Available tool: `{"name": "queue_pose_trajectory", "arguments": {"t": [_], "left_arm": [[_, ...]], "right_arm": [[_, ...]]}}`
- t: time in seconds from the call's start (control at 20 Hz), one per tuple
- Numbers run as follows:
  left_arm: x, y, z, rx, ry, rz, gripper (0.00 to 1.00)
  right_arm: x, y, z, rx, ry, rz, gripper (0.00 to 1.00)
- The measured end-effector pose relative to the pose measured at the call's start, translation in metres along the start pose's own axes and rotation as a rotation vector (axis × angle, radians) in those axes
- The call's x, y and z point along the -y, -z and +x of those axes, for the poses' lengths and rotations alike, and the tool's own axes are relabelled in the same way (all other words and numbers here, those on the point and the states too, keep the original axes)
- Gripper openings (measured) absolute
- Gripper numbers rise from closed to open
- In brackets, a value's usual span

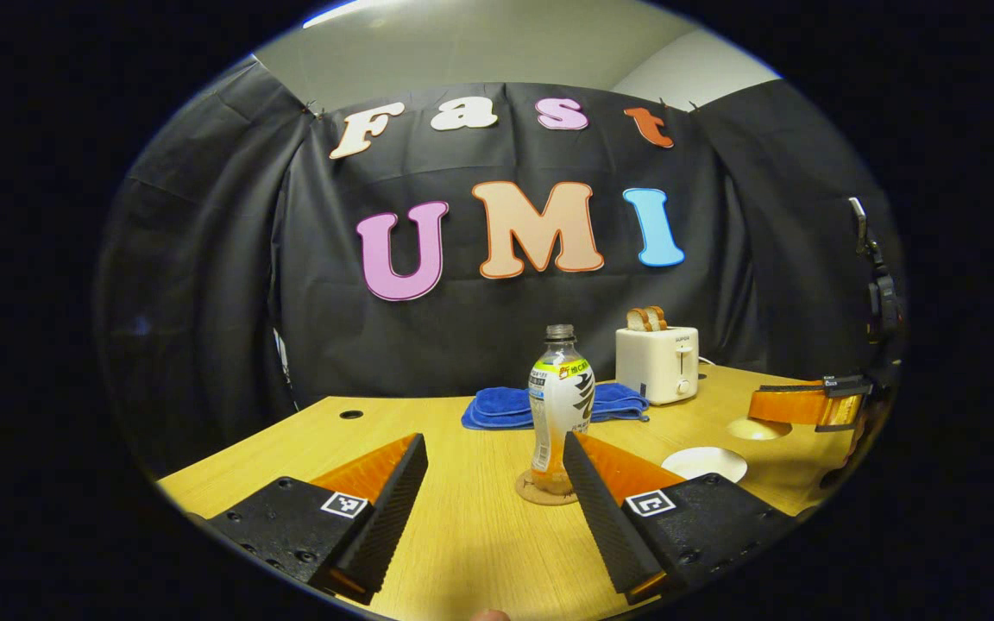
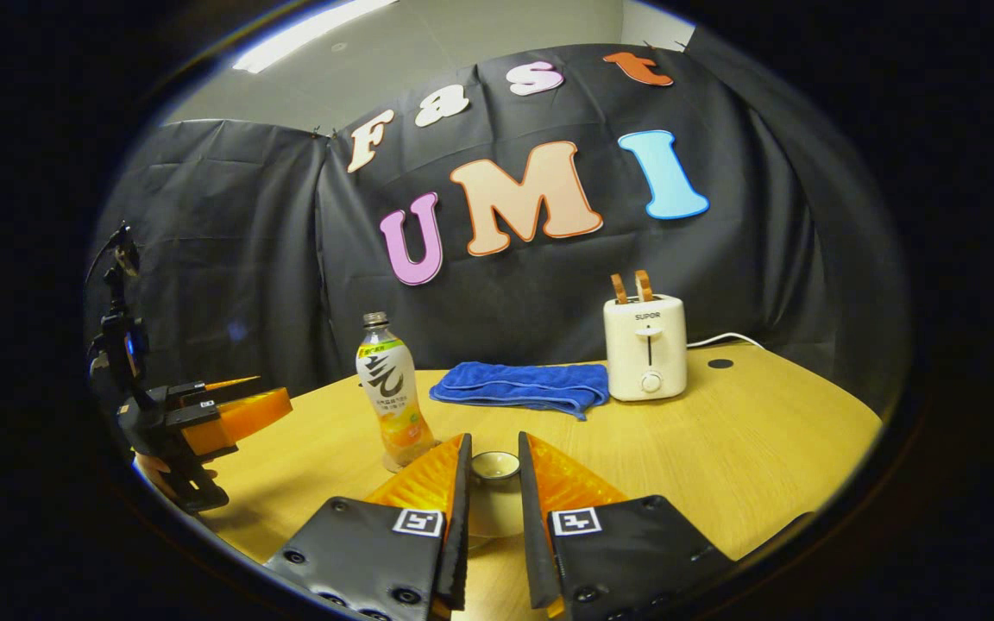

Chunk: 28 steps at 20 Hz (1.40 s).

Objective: Open the teacup lid with one hand, grasp the water bottle and pour water into the teacup with the other hand; after pouring, place the water bottle on the coaster and then close the teacup lid.

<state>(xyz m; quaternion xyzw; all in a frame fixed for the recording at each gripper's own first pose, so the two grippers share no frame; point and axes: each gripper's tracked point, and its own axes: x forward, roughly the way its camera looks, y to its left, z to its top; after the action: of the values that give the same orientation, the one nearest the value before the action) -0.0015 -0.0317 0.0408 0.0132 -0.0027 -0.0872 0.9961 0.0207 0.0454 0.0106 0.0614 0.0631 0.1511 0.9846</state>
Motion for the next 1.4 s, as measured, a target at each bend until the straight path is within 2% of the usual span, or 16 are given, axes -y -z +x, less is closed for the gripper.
{"name": "queue_pose_trajectory", "arguments": {"t": [0.4, 0.65, 1.25, 1.35, 1.4], "left_arm": [[-0.015, -0.002, -0.019, 0.029, -0.042, -0.040, 0.92], [-0.022, 0.003, -0.023, 0.026, -0.056, -0.051, 0.92], [-0.019, 0.013, -0.023, 0.004, -0.050, -0.089, 0.92], [-0.018, 0.014, -0.023, 0.004, -0.048, -0.091, 0.92], [-0.017, 0.014, -0.022, 0.001, -0.048, -0.092, 0.92]], "right_arm": [[-0.039, 0.022, 0.024, -0.031, -0.049, -0.078, 0.31], [-0.042, 0.038, 0.035, -0.061, -0.037, -0.091, 0.31], [-0.043, 0.044, 0.033, -0.057, -0.016, -0.129, 0.31], [-0.038, 0.042, 0.030, -0.050, 0.012, -0.129, 0.35], [-0.039, 0.040, 0.027, -0.040, 0.015, -0.125, 0.48]]}}
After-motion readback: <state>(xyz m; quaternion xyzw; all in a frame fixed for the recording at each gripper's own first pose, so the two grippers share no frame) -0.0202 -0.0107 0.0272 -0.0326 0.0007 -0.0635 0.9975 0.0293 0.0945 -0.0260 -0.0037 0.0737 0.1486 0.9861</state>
